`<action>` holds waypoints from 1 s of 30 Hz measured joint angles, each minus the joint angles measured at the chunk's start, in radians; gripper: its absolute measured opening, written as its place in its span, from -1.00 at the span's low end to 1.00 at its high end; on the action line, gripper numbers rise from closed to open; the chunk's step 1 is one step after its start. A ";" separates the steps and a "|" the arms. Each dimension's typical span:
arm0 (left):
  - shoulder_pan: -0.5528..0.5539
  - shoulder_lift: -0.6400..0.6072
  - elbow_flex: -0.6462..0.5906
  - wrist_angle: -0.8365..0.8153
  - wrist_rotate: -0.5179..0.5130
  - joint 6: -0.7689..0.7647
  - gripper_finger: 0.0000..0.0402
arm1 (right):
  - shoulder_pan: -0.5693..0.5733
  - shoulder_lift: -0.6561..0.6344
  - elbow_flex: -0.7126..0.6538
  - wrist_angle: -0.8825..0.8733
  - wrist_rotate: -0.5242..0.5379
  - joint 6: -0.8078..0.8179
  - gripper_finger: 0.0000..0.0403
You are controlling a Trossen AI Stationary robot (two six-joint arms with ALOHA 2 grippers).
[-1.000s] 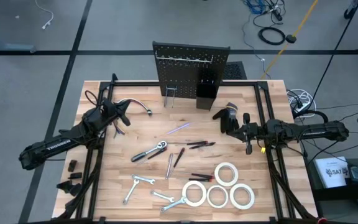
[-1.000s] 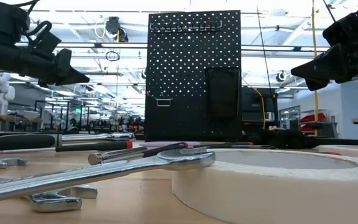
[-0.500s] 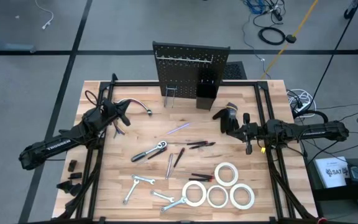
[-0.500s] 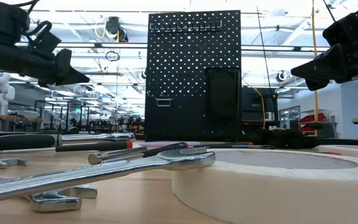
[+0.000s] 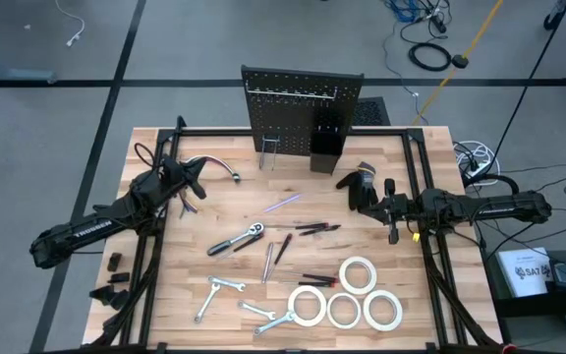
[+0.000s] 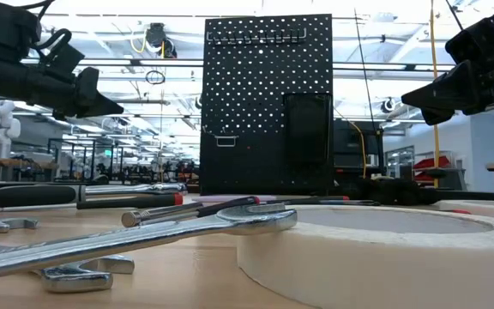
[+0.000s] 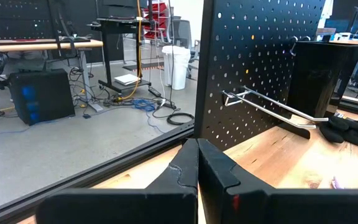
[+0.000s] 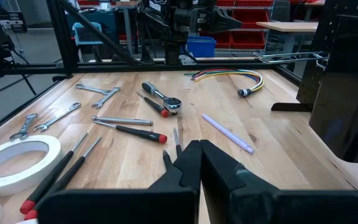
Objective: Hang tools onto peg board
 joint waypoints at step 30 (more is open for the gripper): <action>0.000 0.000 0.000 0.000 0.000 0.000 -1.00 | 0.000 0.000 -0.001 0.021 0.005 -0.003 -1.00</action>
